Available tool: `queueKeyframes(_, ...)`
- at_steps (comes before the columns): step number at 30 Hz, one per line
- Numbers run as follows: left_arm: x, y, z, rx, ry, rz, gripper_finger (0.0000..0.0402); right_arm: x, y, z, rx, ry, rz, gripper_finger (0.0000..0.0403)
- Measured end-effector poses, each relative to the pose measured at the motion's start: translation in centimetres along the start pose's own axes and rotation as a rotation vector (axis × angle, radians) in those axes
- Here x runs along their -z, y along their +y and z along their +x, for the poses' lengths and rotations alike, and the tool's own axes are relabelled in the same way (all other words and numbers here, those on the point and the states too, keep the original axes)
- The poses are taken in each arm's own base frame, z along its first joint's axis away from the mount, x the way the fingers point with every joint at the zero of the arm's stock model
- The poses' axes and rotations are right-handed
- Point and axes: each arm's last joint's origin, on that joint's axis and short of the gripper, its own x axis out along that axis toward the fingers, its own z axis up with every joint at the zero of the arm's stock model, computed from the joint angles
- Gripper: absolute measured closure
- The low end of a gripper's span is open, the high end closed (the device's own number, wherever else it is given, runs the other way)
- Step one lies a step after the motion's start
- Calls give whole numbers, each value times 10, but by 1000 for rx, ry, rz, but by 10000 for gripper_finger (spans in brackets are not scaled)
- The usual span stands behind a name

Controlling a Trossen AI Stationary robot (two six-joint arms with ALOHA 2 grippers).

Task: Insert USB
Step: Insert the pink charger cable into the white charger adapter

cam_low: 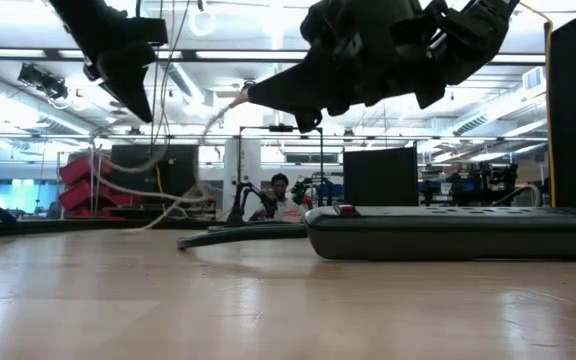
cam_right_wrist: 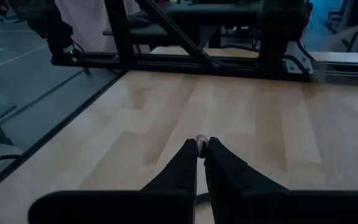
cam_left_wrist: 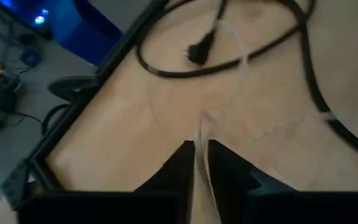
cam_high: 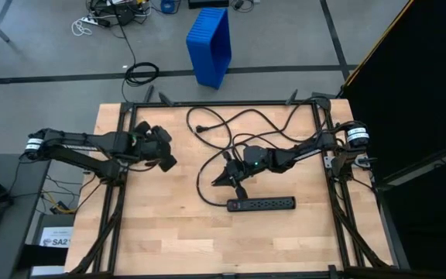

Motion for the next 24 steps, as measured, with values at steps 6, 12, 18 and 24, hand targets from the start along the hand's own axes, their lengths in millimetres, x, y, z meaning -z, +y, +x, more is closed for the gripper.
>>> queueKeyframes(6, 0, 3, 0, -25, 6, 43, 269, 2, -1, 0, 14, 17, -2, 403)
queueKeyframes(12, -15, -7, -5, 170, -88, 41, 214, 1, -5, -1, 94, 14, -4, 403)
queueKeyframes(18, -10, -29, 8, 325, -211, 64, 214, -6, -11, -2, 177, -55, -17, 403)
queueKeyframes(24, 15, -45, 29, 447, -398, -32, 229, -9, -18, -5, 210, -97, -5, 403)
